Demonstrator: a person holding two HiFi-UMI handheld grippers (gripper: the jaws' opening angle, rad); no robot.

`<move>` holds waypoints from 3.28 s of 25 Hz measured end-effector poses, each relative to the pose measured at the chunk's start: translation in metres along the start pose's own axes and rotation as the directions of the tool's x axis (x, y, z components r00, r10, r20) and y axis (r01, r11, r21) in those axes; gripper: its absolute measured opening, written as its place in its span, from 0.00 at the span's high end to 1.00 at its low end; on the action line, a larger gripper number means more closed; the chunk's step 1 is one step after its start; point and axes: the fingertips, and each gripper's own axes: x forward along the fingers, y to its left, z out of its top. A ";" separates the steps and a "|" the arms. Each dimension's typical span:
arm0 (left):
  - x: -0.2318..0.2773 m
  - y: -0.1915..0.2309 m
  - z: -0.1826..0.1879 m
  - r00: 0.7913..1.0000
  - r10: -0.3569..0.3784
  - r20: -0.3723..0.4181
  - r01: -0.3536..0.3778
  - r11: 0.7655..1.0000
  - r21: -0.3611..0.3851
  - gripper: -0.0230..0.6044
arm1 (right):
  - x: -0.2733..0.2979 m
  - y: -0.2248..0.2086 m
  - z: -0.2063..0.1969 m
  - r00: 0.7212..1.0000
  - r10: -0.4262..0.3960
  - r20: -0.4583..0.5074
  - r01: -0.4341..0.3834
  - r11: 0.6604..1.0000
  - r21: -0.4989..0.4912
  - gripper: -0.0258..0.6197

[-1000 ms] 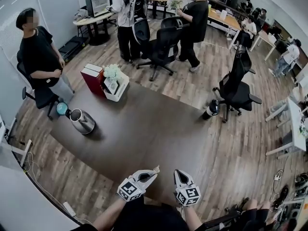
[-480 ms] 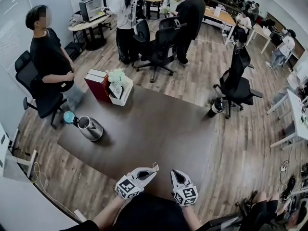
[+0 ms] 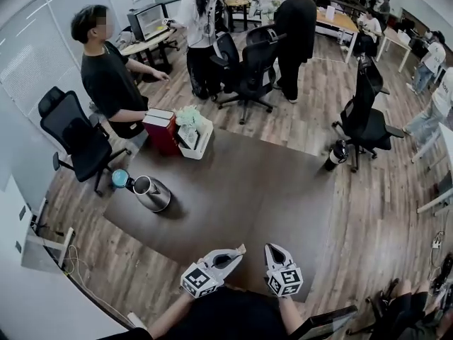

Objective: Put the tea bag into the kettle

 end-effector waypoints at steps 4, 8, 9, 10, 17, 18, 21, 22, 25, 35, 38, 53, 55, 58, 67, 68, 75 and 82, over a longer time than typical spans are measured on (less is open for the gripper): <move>0.012 0.036 0.008 0.993 -0.120 0.022 0.119 0.992 0.049 0.94 | 0.003 -0.001 0.007 0.993 -0.120 0.010 0.120 0.993 -0.014 0.95; -0.003 0.073 0.021 0.985 -0.167 0.045 0.164 0.984 0.072 0.94 | 0.019 0.023 0.012 0.984 -0.176 0.018 0.176 0.984 -0.018 0.95; -0.008 0.082 0.021 0.984 -0.170 0.048 0.166 0.984 0.069 0.94 | 0.027 0.029 0.014 0.983 -0.180 0.020 0.180 0.983 -0.020 0.95; -0.013 0.092 0.020 0.984 -0.170 0.048 0.167 0.984 0.068 0.94 | 0.035 0.036 0.015 0.983 -0.182 0.022 0.182 0.983 -0.020 0.95; -0.066 0.153 0.011 0.993 -0.111 0.044 0.109 0.993 0.044 0.94 | 0.097 0.090 0.014 0.993 -0.121 -0.003 0.121 0.992 -0.037 0.95; -0.075 0.161 0.010 0.994 -0.095 0.045 0.093 0.995 0.039 0.94 | 0.105 0.098 0.015 0.994 -0.108 -0.007 0.108 0.993 -0.043 0.95; -0.104 0.188 0.006 0.998 -0.021 0.051 0.020 1.000 0.022 0.94 | 0.131 0.121 0.017 0.998 -0.058 -0.020 0.056 0.996 -0.062 0.95; -0.114 0.198 0.005 0.998 0.010 0.055 -0.011 1.000 0.015 0.94 | 0.138 0.128 0.018 0.999 -0.043 -0.023 0.042 0.997 -0.067 0.95; -0.140 0.230 0.004 0.989 0.131 0.073 -0.131 0.991 -0.010 0.94 | 0.153 0.143 0.020 1.000 -0.011 -0.027 0.008 0.997 -0.077 0.95; -0.232 0.344 0.020 0.865 0.491 0.106 -0.494 0.869 0.008 0.94 | 0.180 0.164 0.015 0.999 0.011 -0.047 -0.015 0.995 -0.100 0.95; -0.253 0.376 0.017 0.825 0.557 0.101 -0.559 0.829 -0.006 0.94 | 0.185 0.168 0.015 0.999 -0.004 -0.042 0.000 0.995 -0.096 0.95; -0.249 0.434 -0.015 0.799 0.601 0.006 -0.601 0.799 -0.019 0.94 | 0.166 0.165 0.002 0.996 -0.056 -0.062 0.050 0.994 -0.099 0.95; -0.248 0.436 -0.015 0.799 0.602 0.005 -0.601 0.799 -0.023 0.94 | 0.164 0.164 0.001 0.996 -0.063 -0.063 0.057 0.994 -0.095 0.95; -0.244 0.440 -0.015 0.801 0.598 0.003 -0.598 0.801 -0.024 0.94 | 0.163 0.163 0.000 0.996 -0.070 -0.062 0.064 0.994 -0.093 0.95; -0.247 0.441 -0.028 0.804 0.595 -0.022 -0.595 0.803 -0.031 0.94 | 0.163 0.169 -0.004 0.996 -0.055 -0.074 0.048 0.995 -0.090 0.95; -0.247 0.441 -0.031 0.803 0.595 -0.027 -0.596 0.802 -0.033 0.94 | 0.164 0.170 -0.004 0.996 -0.055 -0.075 0.048 0.995 -0.090 0.95; -0.243 0.440 -0.040 0.805 0.591 -0.041 -0.593 0.805 -0.036 0.94 | 0.163 0.165 -0.004 0.996 -0.051 -0.075 0.044 0.995 -0.092 0.95; -0.240 0.441 -0.044 0.811 0.583 -0.051 -0.585 0.810 -0.034 0.94 | 0.161 0.166 -0.007 0.995 -0.052 -0.081 0.044 0.995 -0.090 0.95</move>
